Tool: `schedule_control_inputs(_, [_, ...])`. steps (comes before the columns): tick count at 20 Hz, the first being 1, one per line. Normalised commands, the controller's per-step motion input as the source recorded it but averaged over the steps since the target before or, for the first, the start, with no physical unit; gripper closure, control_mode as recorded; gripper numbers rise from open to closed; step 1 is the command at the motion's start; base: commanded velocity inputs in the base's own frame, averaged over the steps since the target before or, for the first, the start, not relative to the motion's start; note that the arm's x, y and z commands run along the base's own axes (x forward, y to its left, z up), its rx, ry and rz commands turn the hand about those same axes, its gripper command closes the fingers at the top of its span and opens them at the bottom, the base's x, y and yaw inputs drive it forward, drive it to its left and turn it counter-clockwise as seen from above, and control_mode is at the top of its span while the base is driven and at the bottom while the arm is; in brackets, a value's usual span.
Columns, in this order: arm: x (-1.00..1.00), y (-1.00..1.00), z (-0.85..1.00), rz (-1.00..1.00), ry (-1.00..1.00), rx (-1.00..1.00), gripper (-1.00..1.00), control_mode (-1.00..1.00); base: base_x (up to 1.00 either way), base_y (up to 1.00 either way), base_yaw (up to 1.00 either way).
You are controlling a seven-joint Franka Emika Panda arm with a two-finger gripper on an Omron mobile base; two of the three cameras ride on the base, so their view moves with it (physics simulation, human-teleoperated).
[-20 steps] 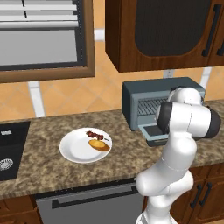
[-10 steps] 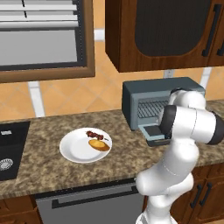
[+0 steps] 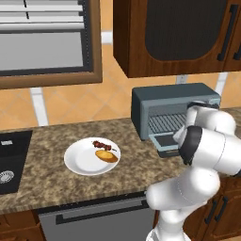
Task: Pick up the kebab skewer and baguette bread, and place them inside the toaster oven. Close the toaster oven door and start by setting the timer.
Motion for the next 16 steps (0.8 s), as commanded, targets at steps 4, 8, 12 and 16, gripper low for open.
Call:
schedule_control_inputs(4, [-0.60, -0.24, 0.08, 0.00, 0.12, 0.13, 1.00, -1.00, 0.00, 0.00, 0.00])
schedule_control_inputs(8, [-0.63, -0.25, 0.09, 0.00, 0.11, 0.11, 1.00, -1.00, 0.00, 0.00, 0.00])
schedule_control_inputs(12, [-0.58, -0.23, 0.20, 0.00, 0.13, 0.11, 1.00, -1.00, 0.00, 0.00, 0.00])
schedule_control_inputs(16, [-0.56, -0.21, 0.49, 0.00, 0.17, 0.12, 1.00, -1.00, 0.00, 0.00, 0.00])
